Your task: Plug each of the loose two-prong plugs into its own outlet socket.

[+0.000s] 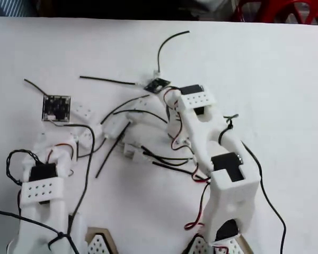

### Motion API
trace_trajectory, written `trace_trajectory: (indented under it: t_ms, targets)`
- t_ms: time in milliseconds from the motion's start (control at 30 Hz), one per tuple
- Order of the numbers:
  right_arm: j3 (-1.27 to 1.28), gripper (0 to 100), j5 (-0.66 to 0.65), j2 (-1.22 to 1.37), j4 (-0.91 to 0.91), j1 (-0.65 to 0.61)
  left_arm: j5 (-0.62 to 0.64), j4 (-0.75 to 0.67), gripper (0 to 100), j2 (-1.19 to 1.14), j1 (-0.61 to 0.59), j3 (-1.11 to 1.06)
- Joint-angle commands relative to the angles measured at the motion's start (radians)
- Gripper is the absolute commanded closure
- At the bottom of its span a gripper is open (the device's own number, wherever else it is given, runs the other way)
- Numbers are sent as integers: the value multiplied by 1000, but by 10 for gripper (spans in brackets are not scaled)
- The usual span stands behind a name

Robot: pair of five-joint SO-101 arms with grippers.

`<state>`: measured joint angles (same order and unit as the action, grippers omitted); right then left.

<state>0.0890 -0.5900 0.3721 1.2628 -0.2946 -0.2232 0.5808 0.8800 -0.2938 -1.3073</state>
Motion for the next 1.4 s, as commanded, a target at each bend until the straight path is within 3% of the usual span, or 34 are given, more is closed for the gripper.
trace_trajectory:
  t_ms: [0, 667, 1167, 1367]
  targets:
    - [-75, 880, 11, -15, -12, 4, -5, -21, 976, 19, -4, 12]
    - [-71, 983, 11, -5, -12, -7, -5, -21, 976, 19, -4, 12]
    - [-77, 981, 6, -1, 44, -30, -5, -21, 976, 19, -4, 12]
    - [-109, 981, 12, -156, 186, -35, -5, -21, 976, 19, -4, 12]
